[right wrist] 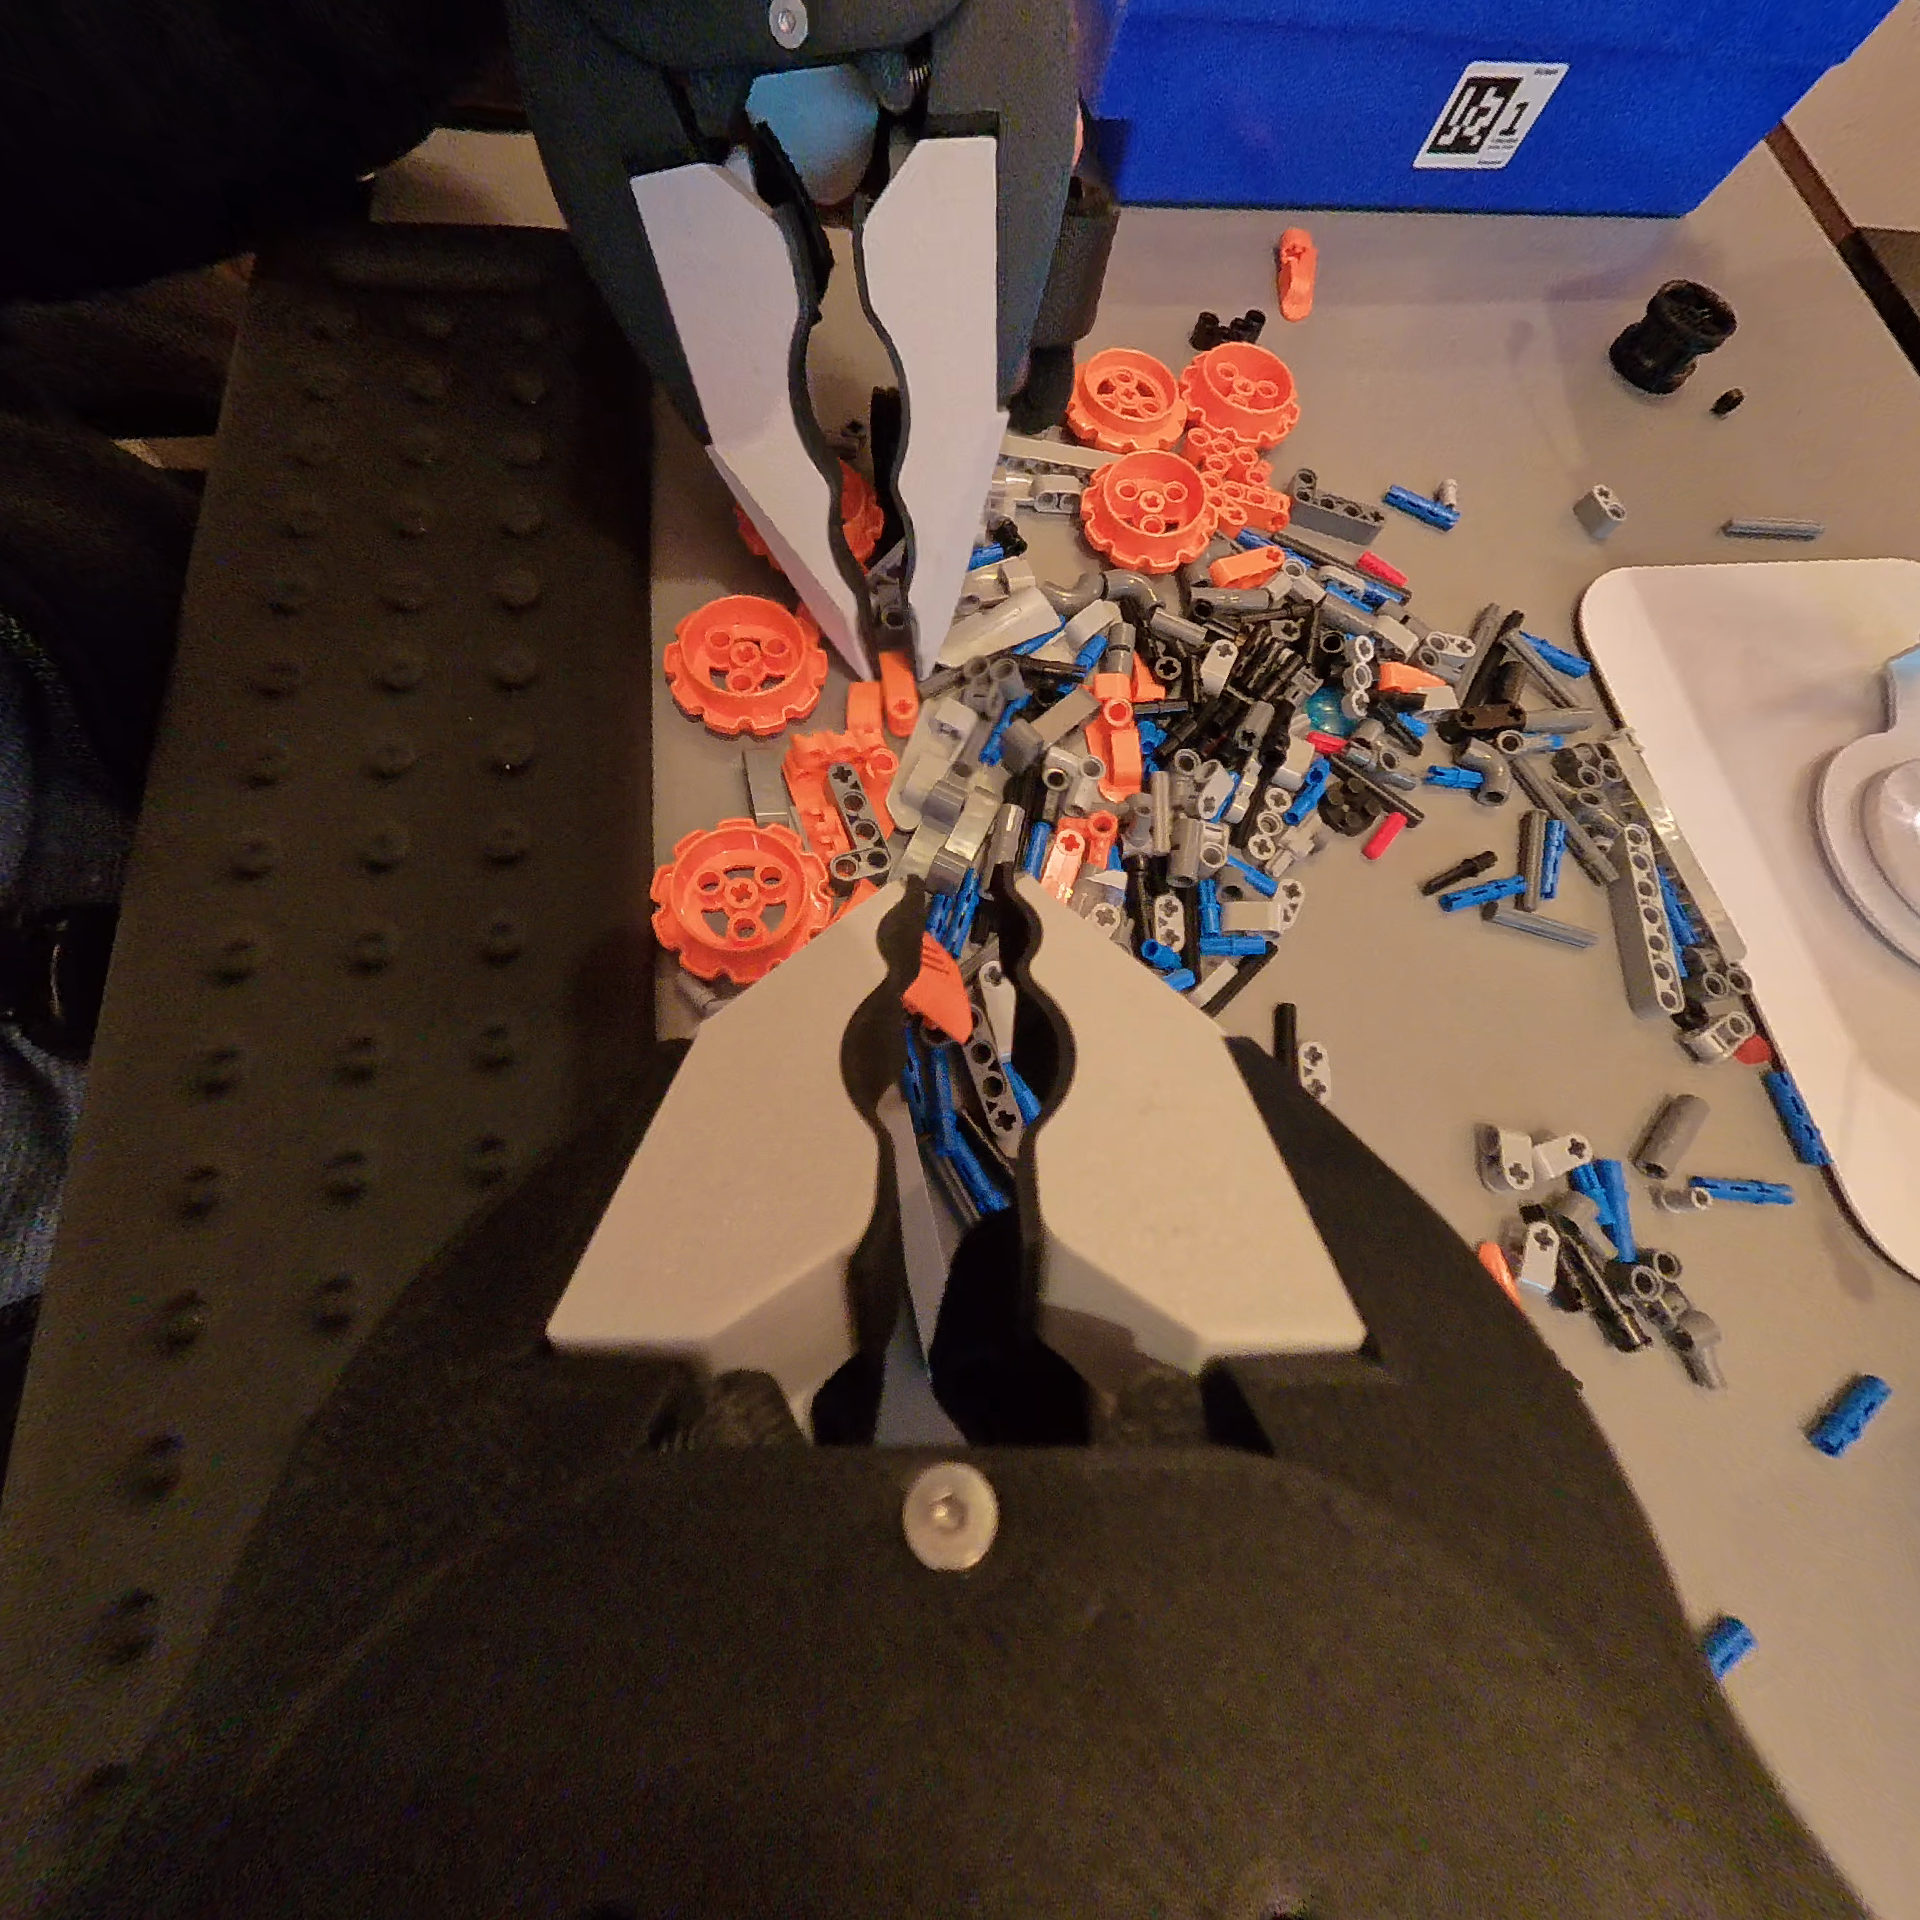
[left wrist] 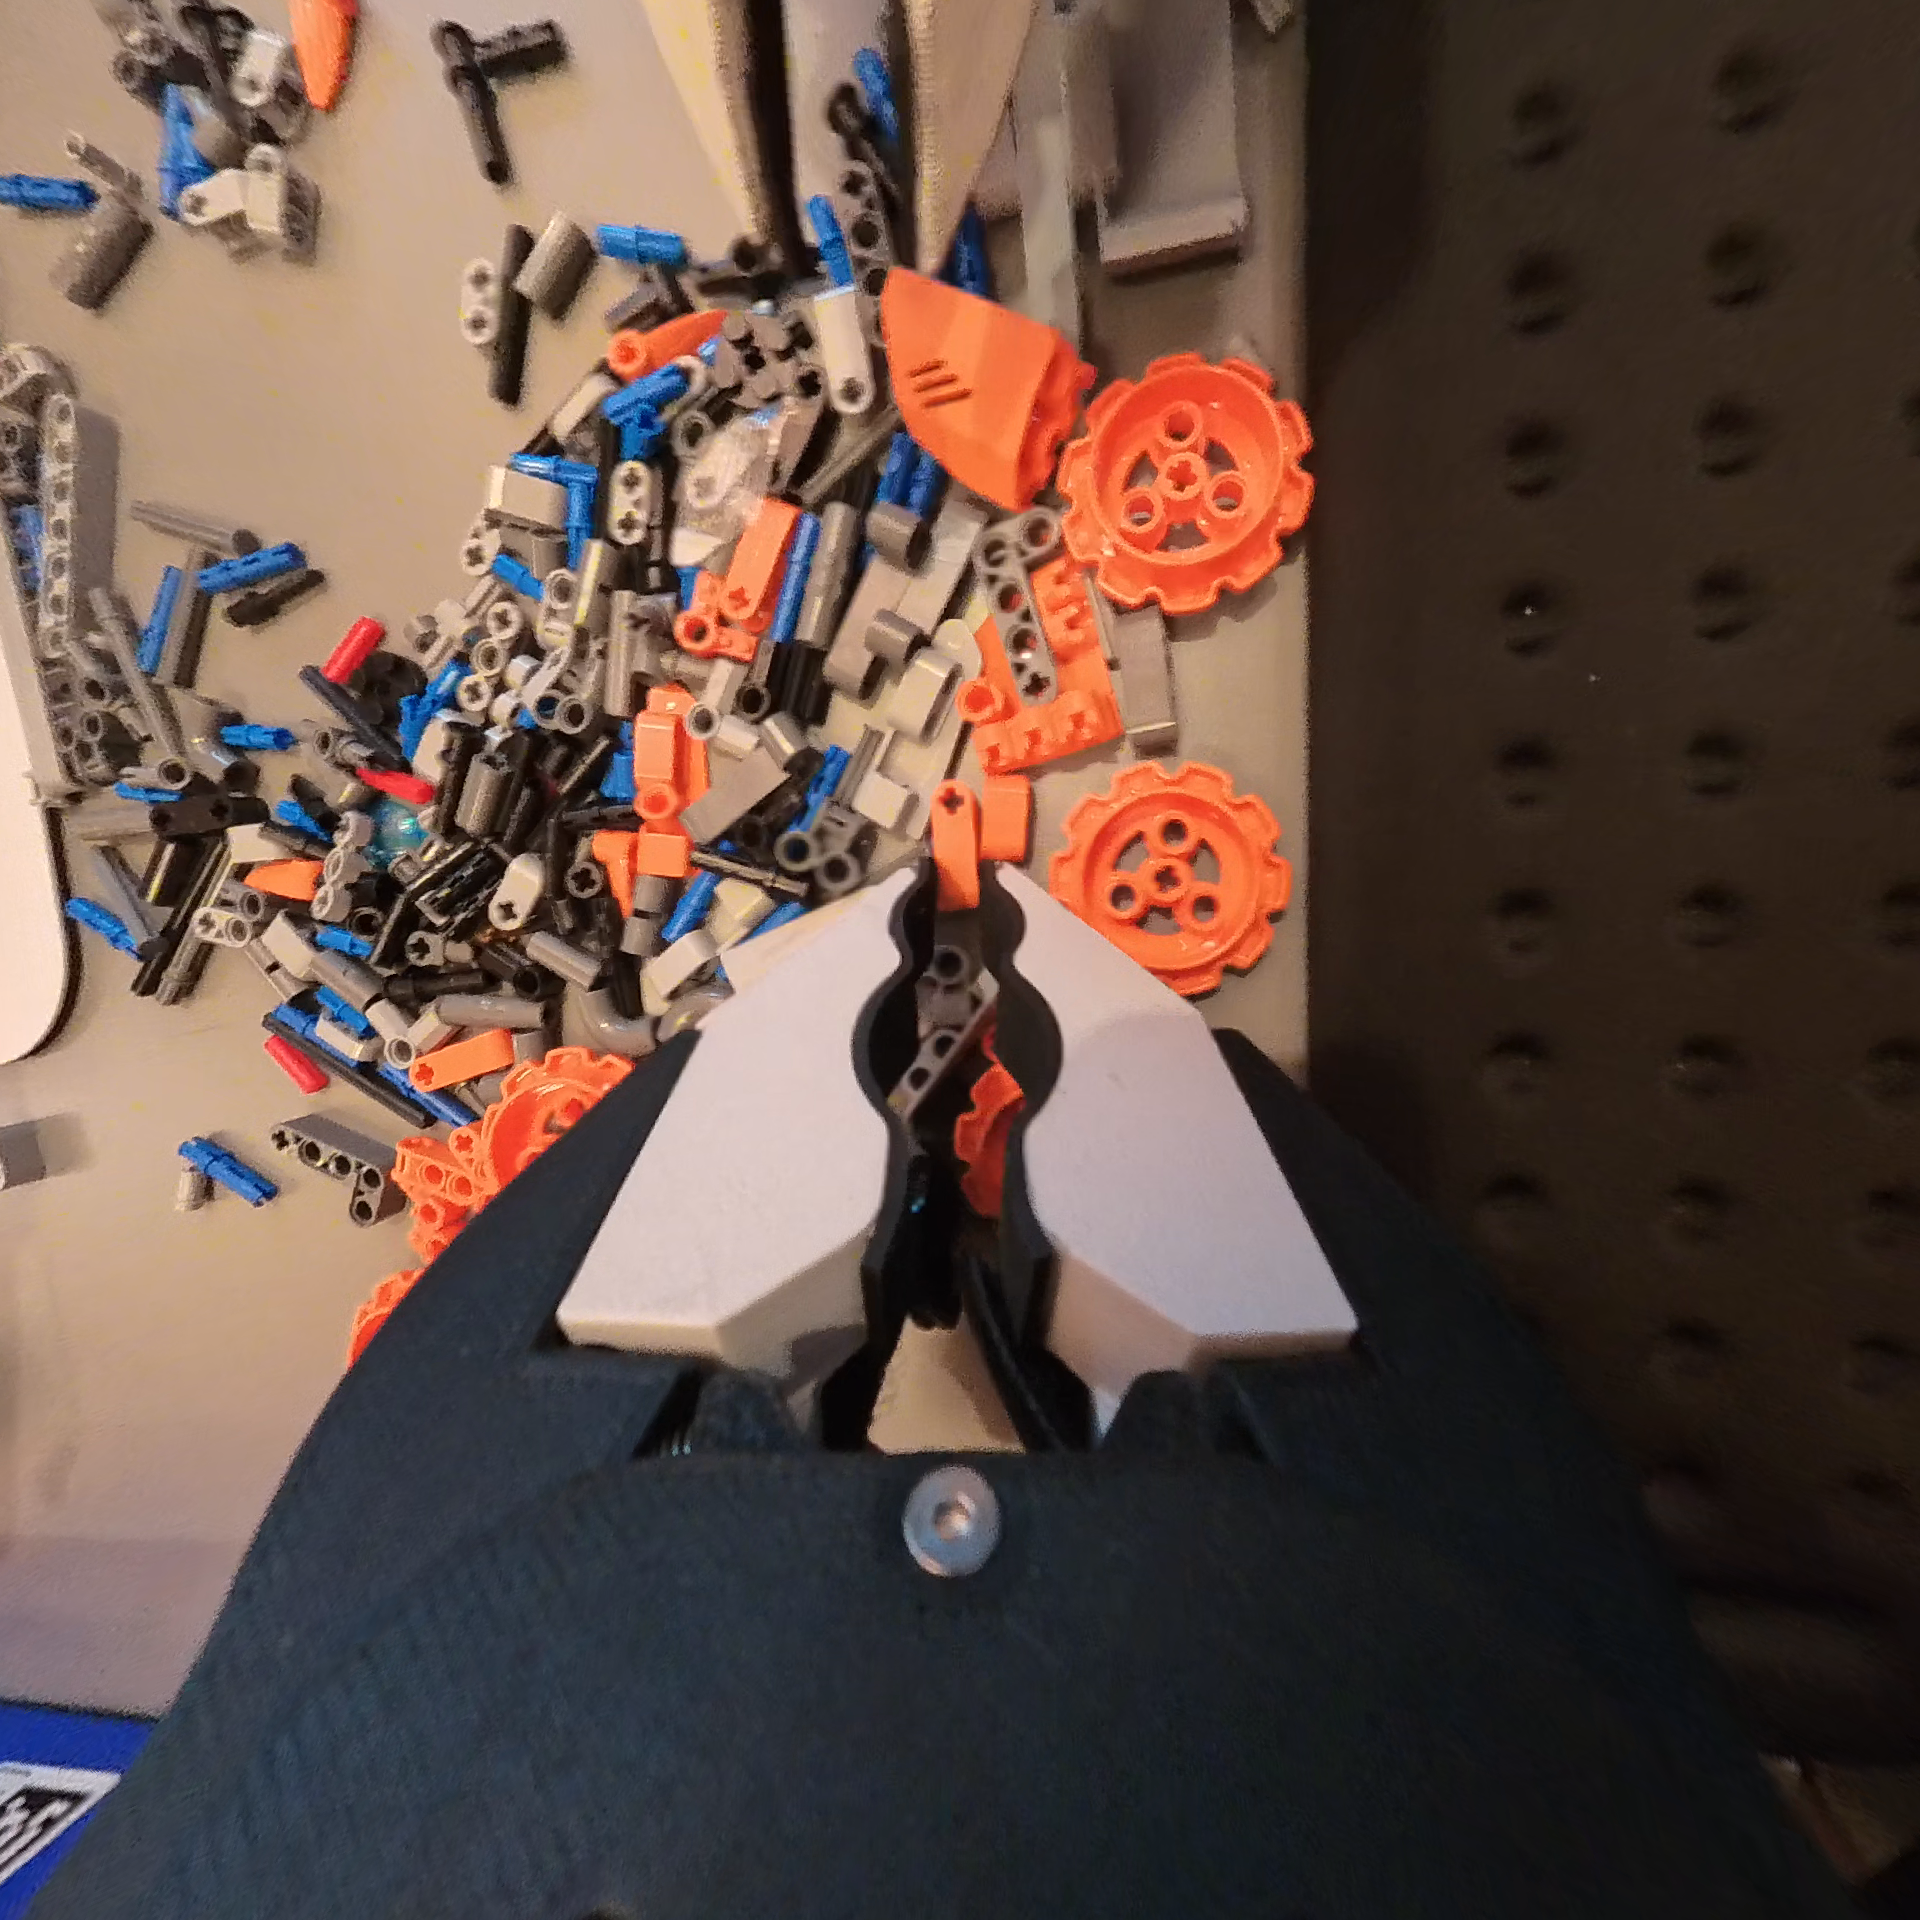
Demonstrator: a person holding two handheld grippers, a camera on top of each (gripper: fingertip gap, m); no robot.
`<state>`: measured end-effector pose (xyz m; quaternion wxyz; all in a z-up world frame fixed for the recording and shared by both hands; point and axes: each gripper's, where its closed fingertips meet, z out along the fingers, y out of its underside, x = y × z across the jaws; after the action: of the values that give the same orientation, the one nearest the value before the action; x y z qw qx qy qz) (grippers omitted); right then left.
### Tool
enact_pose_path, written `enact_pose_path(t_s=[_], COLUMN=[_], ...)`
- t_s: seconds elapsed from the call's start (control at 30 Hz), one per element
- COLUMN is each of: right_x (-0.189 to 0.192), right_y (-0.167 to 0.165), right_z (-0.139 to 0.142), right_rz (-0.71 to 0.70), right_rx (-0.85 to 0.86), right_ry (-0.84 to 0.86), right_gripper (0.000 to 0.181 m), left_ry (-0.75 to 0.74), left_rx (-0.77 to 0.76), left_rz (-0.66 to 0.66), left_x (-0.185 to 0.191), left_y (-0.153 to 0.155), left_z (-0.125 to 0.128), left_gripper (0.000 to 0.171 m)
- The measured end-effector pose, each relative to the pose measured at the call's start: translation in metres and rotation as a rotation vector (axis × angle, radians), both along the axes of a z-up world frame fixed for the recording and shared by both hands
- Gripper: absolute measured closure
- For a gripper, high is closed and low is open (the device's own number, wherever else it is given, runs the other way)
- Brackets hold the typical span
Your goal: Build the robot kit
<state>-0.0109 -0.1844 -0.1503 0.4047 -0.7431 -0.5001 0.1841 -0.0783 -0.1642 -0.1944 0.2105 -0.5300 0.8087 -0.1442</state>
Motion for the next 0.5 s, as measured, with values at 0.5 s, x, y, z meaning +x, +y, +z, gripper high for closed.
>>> enact_pose_path(t_s=[0.5], right_x=[0.015], right_y=[0.023], right_z=[0.047], right_rz=[-0.163], right_rx=[0.246], right_ry=[0.051], right_gripper=[0.157], left_ry=[-0.535], left_rx=[-0.244], left_rz=[0.27], left_x=[0.051], left_y=[0.02], left_z=[0.086], left_gripper=[0.166])
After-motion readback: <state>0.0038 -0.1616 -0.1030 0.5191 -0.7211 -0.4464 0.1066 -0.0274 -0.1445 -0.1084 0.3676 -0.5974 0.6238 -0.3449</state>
